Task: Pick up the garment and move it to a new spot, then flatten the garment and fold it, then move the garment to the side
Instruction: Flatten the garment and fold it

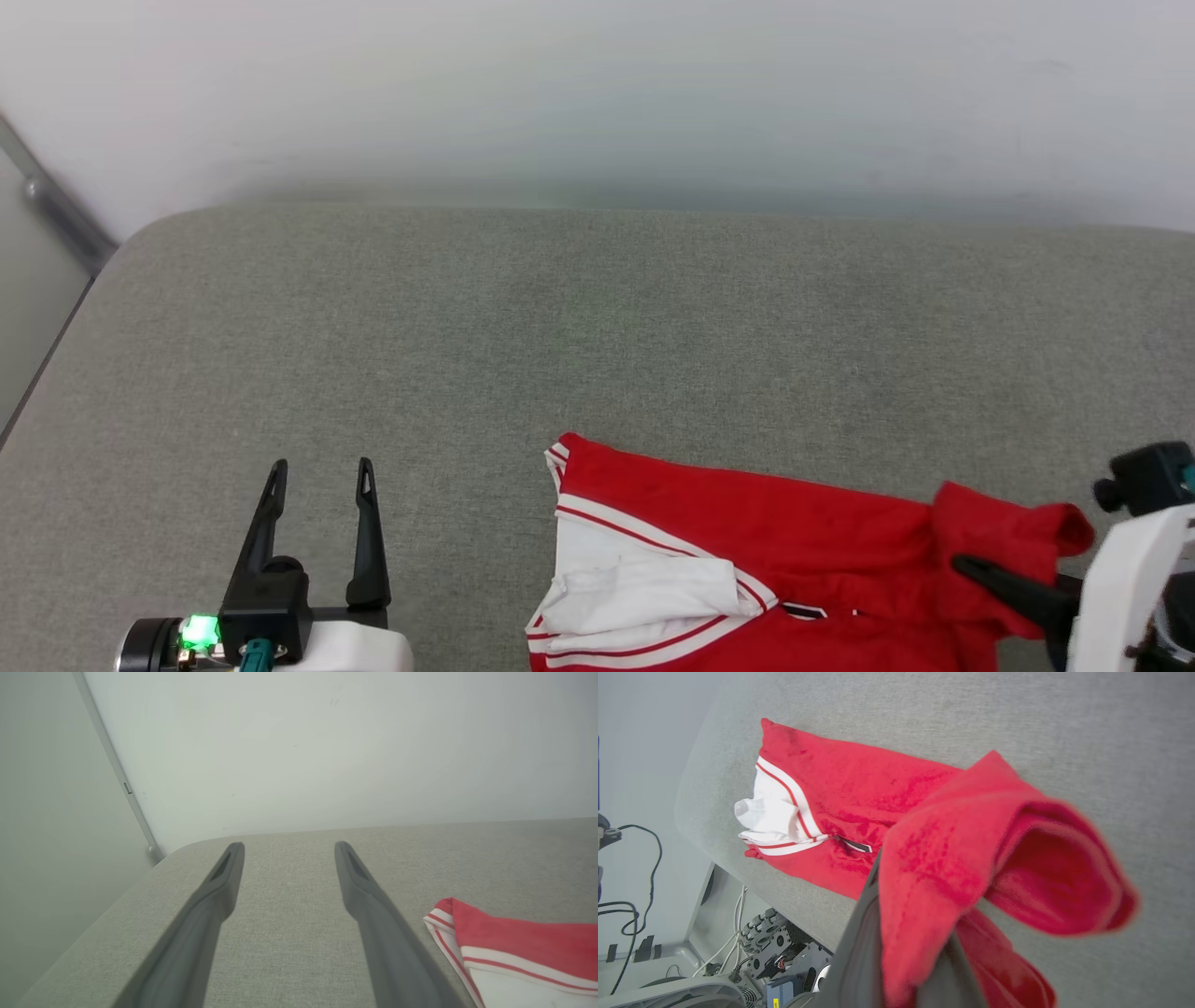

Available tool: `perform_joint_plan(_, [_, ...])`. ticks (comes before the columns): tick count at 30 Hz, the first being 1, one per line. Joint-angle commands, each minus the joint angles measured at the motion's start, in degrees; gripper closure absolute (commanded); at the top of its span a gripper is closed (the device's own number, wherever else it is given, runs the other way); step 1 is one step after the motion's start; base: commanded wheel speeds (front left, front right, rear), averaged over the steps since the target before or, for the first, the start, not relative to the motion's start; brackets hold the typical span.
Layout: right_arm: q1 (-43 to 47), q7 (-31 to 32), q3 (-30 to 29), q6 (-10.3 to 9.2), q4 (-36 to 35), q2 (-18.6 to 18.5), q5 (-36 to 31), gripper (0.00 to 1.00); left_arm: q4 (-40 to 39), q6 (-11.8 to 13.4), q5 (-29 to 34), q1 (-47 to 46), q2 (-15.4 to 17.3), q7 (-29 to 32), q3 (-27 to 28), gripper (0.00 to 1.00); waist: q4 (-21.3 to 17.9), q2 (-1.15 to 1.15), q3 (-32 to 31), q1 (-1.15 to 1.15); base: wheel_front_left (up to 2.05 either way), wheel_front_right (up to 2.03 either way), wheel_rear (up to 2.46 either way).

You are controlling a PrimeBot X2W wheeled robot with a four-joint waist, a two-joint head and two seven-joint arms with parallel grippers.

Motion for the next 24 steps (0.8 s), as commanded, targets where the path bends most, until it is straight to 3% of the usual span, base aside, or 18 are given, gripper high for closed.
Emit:
perform_joint_plan(1, [-1.9,1.4,1.4,-0.02,-2.9,1.2,-0.9,1.00,0.0,-0.5,0.3,-0.7,-0.3,-0.3,0.6,0.00,0.4,0.00,0.5,0.00,0.00,0.00,0.00])
perform_joint_plan(6, [-7.0,5.2,7.7,-0.01,-6.6,4.4,-5.2,1.00,-0.4,-1.6,0.7,-1.3,-1.0,-0.3,1.2,0.00,1.3,0.00,1.7,0.00,0.00,0.00,0.00])
perform_joint_plan(12, [-14.4,6.1,15.9,-0.01,-4.5,8.6,-9.6,1.00,-0.4,-2.4,1.0,-2.3,-1.7,-0.3,1.8,0.00,2.2,0.00,3.1,0.00,0.00,0.00,0.00])
perform_joint_plan(16, [-21.1,4.1,22.7,-0.01,0.6,13.4,-12.4,1.00,-0.5,-2.8,1.0,-2.6,-2.4,-0.3,2.4,0.00,2.4,0.00,4.4,0.00,0.00,0.00,0.00])
perform_joint_plan(24, [-31.5,-1.9,35.3,-0.02,17.3,20.9,-19.7,1.00,-0.1,-3.8,1.7,-4.3,-3.3,-0.3,2.3,0.00,3.4,0.00,6.4,0.00,0.00,0.00,0.00])
